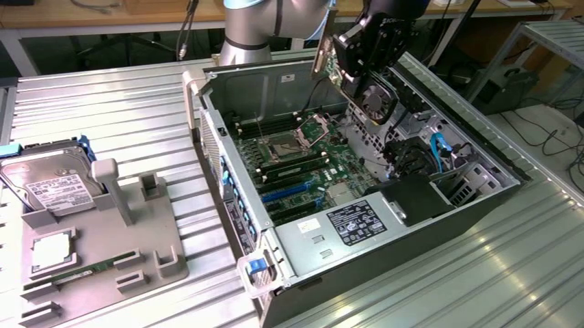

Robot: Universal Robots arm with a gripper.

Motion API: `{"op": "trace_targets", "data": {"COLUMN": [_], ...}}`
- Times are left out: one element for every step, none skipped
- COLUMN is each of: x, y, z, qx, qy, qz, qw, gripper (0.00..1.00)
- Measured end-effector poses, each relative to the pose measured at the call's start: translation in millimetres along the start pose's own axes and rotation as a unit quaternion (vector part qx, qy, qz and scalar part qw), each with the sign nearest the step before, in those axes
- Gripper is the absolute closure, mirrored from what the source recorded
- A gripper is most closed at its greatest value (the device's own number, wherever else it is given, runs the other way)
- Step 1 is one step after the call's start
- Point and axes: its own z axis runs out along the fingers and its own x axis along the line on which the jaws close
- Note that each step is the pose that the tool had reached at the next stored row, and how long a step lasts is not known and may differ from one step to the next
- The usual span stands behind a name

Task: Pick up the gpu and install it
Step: 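Insert the gpu into the slot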

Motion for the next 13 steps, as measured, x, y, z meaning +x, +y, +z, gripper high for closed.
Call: {"op": "trace_targets", "data": {"x": [0.0,0.0,0.0,0.0,0.0,0.0,0.0,0.0,0.0,0.0,0.0,0.0,0.0], "y": [-0.1,-0.1,-0.1,-0.1,-0.1,-0.1,-0.1,-0.1,-0.1,-0.2,-0.2,-0.2,-0.3], "z": [0.0,0.0,0.0,0.0,0.0,0.0,0.0,0.0,0.0,0.0,0.0,0.0,0.0], "qx": [-0.0002,-0.0004,-0.0005,-0.0006,-0.0006,-0.0006,-0.0007,-0.0007,-0.0007,-0.0007,-0.0008,-0.0008,-0.0008], "qy": [0.0001,0.0001,0.0002,0.0004,0.0005,0.0006,0.0007,0.0008,0.0009,0.001,0.0011,0.0012,0.0013], "qz": [-0.005,-0.009,-0.015,-0.022,-0.026,-0.031,-0.038,-0.041,-0.045,-0.052,-0.057,-0.062,-0.069], "qw": [1.0,1.0,0.9999,0.9998,0.9997,0.9995,0.9993,0.9992,0.999,0.9986,0.9984,0.9981,0.9976], "gripper": [0.72,0.72,0.72,0.72,0.72,0.72,0.72,0.72,0.72,0.72,0.72,0.72,0.72]}}
